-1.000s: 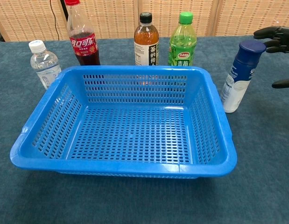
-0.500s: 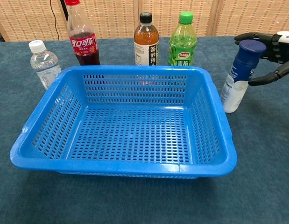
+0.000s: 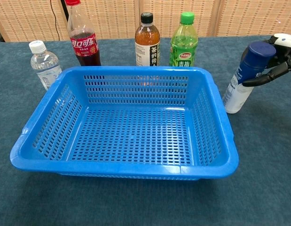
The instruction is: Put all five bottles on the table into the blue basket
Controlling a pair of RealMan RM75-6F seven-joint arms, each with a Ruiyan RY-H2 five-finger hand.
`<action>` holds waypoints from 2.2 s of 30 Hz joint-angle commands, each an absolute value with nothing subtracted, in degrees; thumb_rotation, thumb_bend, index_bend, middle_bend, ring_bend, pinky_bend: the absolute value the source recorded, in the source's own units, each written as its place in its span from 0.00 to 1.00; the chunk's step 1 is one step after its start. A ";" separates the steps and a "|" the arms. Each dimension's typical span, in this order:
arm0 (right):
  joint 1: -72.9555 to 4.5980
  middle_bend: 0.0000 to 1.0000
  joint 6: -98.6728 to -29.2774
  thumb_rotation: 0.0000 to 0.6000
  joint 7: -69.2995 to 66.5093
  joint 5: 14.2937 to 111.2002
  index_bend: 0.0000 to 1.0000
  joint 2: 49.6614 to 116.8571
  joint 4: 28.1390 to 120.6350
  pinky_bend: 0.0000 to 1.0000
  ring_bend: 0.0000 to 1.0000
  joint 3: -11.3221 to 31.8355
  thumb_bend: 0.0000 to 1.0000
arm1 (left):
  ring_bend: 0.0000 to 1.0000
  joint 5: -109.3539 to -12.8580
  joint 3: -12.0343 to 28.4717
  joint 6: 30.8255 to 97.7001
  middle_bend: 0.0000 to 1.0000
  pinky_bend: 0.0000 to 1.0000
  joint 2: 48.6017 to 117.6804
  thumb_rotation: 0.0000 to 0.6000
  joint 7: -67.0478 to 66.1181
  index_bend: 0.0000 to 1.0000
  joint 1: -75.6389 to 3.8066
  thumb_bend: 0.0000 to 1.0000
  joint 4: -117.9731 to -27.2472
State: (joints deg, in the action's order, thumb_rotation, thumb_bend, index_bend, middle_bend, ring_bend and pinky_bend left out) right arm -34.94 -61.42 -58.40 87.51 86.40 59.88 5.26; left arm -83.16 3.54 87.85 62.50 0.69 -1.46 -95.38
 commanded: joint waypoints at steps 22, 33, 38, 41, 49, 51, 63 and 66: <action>-33.32 0.57 -74.13 1.00 -48.29 97.12 0.59 67.00 99.52 0.63 0.56 6.81 0.19 | 0.00 -84.18 3.10 88.40 0.00 0.00 61.75 1.00 2.72 0.00 -1.00 0.02 -95.44; -37.92 0.57 -63.41 1.00 -36.13 92.82 0.59 77.55 100.10 0.63 0.56 5.38 0.19 | 0.00 -83.93 3.25 87.98 0.00 0.00 61.33 1.00 3.78 0.00 -1.15 0.02 -95.24; -38.36 0.57 -61.42 1.00 -33.44 92.08 0.59 80.32 97.85 0.63 0.56 4.02 0.19 | 0.00 -83.60 3.38 87.70 0.00 0.00 61.17 1.00 4.17 0.00 -1.25 0.02 -95.20; -38.22 0.57 -61.04 1.00 -32.72 92.67 0.59 80.42 97.03 0.63 0.56 2.82 0.19 | 0.00 -83.36 3.49 87.51 0.00 0.00 61.04 1.00 4.53 0.00 -1.32 0.02 -95.20; -39.47 0.14 -58.51 1.00 -34.73 97.15 0.17 76.86 96.12 0.39 0.15 -1.42 0.00 | 0.00 -83.74 3.42 87.45 0.00 0.00 61.11 1.00 4.46 0.00 -1.48 0.02 -95.14; -40.22 0.02 -55.88 1.00 -34.38 96.45 0.05 73.82 98.46 0.25 0.02 -2.46 0.00 | 0.00 -83.90 3.53 87.67 0.00 0.00 61.36 1.00 4.30 0.00 -1.55 0.02 -94.76; -31.34 0.00 -69.78 1.00 -18.37 97.62 0.00 57.21 106.30 0.07 0.00 -3.80 0.00 | 0.00 -81.91 6.08 79.34 0.00 0.00 61.67 1.00 18.71 0.00 -6.83 0.03 -87.87; -27.16 0.00 -74.55 1.00 -12.39 96.77 0.00 54.35 106.34 0.02 0.00 -4.27 0.00 | 0.00 -83.14 6.39 76.90 0.00 0.00 62.99 1.00 25.19 0.00 -8.92 0.02 -84.37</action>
State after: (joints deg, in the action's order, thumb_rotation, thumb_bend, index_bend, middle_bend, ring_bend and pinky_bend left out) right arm -32.02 -68.83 -18.85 97.00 58.93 105.13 -3.55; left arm -82.79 5.61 79.67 61.92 20.24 -6.65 -87.61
